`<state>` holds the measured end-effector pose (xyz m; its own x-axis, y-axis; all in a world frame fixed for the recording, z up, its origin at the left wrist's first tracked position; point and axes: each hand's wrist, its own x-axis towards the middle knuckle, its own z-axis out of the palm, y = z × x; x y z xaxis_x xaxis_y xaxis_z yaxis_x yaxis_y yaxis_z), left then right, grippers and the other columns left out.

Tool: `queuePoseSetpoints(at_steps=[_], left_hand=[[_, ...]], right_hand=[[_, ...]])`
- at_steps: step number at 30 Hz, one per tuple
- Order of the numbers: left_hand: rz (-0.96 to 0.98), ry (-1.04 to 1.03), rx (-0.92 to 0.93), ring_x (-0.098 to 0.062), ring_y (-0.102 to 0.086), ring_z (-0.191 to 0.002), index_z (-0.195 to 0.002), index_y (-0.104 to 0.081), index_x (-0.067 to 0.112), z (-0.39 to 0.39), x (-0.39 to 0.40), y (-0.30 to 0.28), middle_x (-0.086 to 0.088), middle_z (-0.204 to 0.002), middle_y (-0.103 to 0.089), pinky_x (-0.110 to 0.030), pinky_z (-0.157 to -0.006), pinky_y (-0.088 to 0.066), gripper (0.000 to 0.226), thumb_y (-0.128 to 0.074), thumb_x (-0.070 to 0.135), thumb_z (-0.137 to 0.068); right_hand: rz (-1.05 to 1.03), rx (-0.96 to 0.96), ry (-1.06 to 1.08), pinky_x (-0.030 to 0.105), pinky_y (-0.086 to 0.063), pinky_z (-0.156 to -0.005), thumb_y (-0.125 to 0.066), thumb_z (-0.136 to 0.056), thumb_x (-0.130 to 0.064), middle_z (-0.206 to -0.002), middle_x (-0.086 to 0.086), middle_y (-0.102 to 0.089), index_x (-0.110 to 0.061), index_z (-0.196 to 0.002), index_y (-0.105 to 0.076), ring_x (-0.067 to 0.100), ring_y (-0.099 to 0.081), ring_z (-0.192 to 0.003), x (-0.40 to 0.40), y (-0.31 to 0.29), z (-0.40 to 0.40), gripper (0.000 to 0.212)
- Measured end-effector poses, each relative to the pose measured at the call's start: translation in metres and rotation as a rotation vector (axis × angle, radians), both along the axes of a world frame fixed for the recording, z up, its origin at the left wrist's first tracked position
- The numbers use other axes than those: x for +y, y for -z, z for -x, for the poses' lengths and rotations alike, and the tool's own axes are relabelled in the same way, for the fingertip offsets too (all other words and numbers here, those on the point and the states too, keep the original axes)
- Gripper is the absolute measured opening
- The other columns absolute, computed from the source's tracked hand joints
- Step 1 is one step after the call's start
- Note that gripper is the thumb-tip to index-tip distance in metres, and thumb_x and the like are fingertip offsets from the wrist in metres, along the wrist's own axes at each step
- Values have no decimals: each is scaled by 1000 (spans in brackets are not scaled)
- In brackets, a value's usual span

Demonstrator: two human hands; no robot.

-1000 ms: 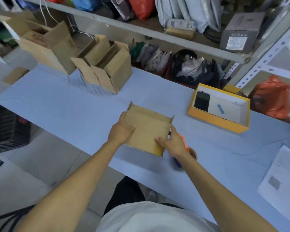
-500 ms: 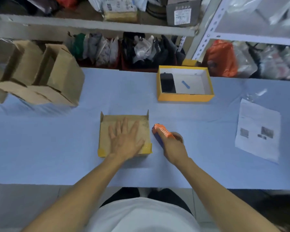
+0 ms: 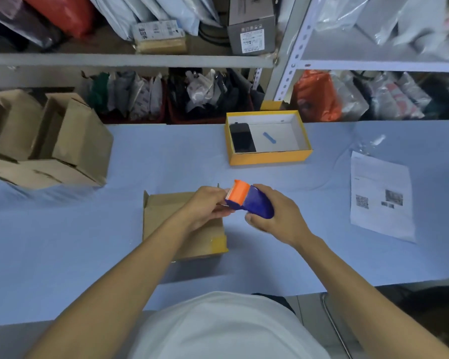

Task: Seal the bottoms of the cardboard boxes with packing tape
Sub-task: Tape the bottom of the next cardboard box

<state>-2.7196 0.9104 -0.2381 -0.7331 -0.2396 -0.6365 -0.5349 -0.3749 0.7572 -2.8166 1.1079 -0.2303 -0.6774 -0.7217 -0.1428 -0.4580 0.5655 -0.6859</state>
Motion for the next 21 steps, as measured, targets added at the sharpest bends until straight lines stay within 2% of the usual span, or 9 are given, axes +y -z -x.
queuePoseSetpoints(at_steps=[4,9,10,13,15,17,19,21], left_hand=[[55,-87,-8,-18,-72,-87,-82,-73,15,-2,-2,5,-5,-86,-75,-26,-74,-56,18,-60,13,-94],[38,-165,-22,-16,-66,-74,-77,-74,13,-7,-11,5,-7,-79,-72,-23,-65,-54,18,-64,10,-91],[77,-175,-30,-16,-65,-72,-76,-74,13,-8,-12,4,-6,-76,-71,-24,-65,-55,17,-66,9,-90],[351,-217,-84,-12,-63,-57,-61,-70,14,-13,-10,4,-1,-63,-67,-27,-62,-56,27,-67,2,-86],[521,-237,-160,-6,-59,-48,-57,-68,16,-22,-11,8,3,-57,-65,-20,-50,-48,31,-62,1,-84],[596,-232,-202,-2,-59,-47,-61,-71,17,-31,-15,9,4,-61,-70,-18,-48,-45,28,-60,4,-83],[644,-192,-223,-4,-61,-50,-59,-71,15,-34,-17,10,0,-61,-71,-24,-53,-50,25,-62,6,-81],[747,-119,-263,-14,-64,-57,-55,-66,7,-32,-16,12,-7,-58,-68,-35,-59,-54,22,-62,8,-77]], right_hand=[[23,37,-110,32,-53,-86,-77,-77,-51,-120,-12,-59,-36,-136,-44,9,-57,-100,-9,2,8,69],[40,12,-163,29,-53,-85,-78,-76,-51,-120,-13,-59,-39,-136,-43,11,-57,-102,-16,10,18,70],[34,10,-175,28,-53,-84,-78,-76,-51,-119,-13,-59,-40,-136,-42,12,-58,-101,-17,12,20,71],[-36,28,-255,29,-53,-83,-77,-75,-54,-114,-10,-61,-41,-138,-41,14,-58,-97,-16,15,31,72],[-138,51,-325,31,-53,-84,-76,-76,-54,-116,-8,-62,-42,-140,-40,15,-58,-99,-9,17,44,74],[-184,36,-346,28,-53,-84,-76,-77,-55,-119,-9,-61,-42,-141,-39,15,-58,-101,-3,18,55,76],[-217,43,-366,28,-53,-83,-75,-77,-55,-118,-9,-61,-42,-142,-38,15,-57,-100,-4,21,63,76],[-252,66,-415,23,-50,-77,-75,-78,-53,-115,-8,-61,-41,-142,-38,12,-55,-95,-12,25,67,75]])
